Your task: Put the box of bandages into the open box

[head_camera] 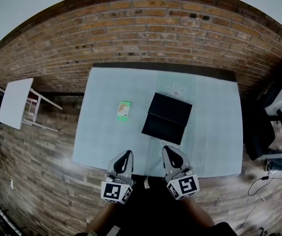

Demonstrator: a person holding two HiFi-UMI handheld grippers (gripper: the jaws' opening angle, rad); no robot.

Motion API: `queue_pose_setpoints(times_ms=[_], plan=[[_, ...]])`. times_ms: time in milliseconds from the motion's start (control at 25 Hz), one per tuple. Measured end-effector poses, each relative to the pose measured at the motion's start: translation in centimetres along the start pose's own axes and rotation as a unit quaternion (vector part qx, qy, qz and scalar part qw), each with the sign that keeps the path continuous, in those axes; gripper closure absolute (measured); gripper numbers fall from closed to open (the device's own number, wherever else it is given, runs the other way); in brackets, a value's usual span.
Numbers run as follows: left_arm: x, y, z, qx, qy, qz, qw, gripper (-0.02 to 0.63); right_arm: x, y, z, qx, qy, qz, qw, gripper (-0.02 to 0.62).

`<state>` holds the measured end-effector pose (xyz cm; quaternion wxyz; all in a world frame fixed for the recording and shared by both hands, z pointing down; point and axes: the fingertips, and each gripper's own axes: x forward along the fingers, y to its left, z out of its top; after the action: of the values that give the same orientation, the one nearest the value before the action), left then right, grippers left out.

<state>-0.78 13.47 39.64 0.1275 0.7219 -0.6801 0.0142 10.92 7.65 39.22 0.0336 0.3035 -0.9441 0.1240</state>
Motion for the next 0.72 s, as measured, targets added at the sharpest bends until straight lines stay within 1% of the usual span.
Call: queue_pose_setpoints(times_ms=[200,360,520,640,720], plan=[[1.2,0.8,0.0,-0.002,0.010,0.007,0.9999,0.607,1.2,-0.5,-0.6,0.006,0.009,0.004,1.000,0.594],[2.4,1.6,-0.7,0.005,0.013,-0.003,0.9999,0.607,2.5,-1.1,-0.9,0.001,0.014,-0.003,1.000,0.594],[4.1,3.1,-1.0,-0.006,0.025,-0.009,0.9996,0.607,3.8,-1.2,-1.1,0.000,0.024,-0.010,1.000,0.594],[5.4,4.2,-0.8,-0.008,0.025,-0.013,0.9996,0.607,5.2,-1.3,-1.2,-0.002,0.032,-0.014,0.999,0.594],[6.1,4.9,-1.3,-0.010,0.027,-0.019,0.9994,0.607,6.1,-1.4,-1.3,-0.002,0.036,-0.017,0.999,0.594]])
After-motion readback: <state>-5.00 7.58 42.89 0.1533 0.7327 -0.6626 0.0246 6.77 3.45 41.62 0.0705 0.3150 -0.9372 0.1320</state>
